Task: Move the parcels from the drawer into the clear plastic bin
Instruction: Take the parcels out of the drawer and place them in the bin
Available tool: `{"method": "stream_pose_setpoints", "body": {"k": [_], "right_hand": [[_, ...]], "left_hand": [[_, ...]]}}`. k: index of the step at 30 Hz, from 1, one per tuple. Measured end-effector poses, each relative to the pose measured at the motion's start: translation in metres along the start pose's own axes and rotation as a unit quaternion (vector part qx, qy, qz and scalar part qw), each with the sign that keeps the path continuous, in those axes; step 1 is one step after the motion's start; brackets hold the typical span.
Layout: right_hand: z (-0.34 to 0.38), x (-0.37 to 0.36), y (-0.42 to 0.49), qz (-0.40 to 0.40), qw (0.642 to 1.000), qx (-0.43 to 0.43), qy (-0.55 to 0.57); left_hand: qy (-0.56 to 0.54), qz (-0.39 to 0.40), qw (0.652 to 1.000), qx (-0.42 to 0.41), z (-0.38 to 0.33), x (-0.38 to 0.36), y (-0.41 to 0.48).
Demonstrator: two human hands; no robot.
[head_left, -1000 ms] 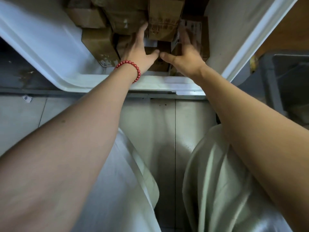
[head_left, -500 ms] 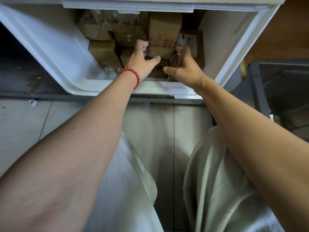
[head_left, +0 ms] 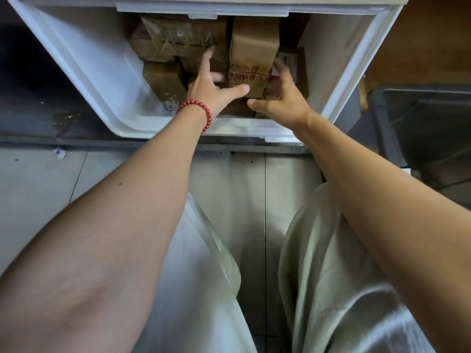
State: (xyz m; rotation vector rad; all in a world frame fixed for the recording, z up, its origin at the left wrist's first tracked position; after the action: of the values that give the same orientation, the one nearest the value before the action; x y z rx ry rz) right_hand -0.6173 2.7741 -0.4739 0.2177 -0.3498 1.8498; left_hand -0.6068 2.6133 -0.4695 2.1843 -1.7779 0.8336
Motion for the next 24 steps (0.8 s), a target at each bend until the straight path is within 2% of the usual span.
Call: {"method": "stream_pose_setpoints", "body": {"k": [7, 13, 20, 24], "right_hand": [[-0.01, 0.01, -0.007, -0.003, 1.0, -0.016, 0.006], [-0.014, 0.012, -0.006, 0.012, 0.999, -0.04, 0.02], [-0.01, 0.008, -0.012, 0.016, 0.994, -0.088, 0.067], [-0.011, 0.005, -0.011, 0.024, 0.985, -0.121, 0.121]], "left_hand": [[0.022, 0.007, 1.0, -0.018, -0.001, 0.0, -0.007], [0.037, 0.062, 0.997, -0.017, -0.004, -0.005, -0.009], [-0.045, 0.095, 0.994, 0.042, -0.003, -0.013, -0.016], [-0.075, 0.114, 0.99, 0.046, -0.004, -0.015, -0.017]]}}
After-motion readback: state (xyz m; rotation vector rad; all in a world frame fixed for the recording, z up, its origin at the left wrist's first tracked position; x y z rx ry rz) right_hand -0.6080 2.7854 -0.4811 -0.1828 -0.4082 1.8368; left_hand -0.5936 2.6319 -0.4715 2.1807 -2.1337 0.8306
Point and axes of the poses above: each hand's wrist, its own y-axis towards the middle knuckle, its own x-axis out of the back of the hand, z = x × y, the point moved 6 cm from there along y, towards the middle knuckle, and after that the axes turned 3 degrees about x, right-handed, at the moved point
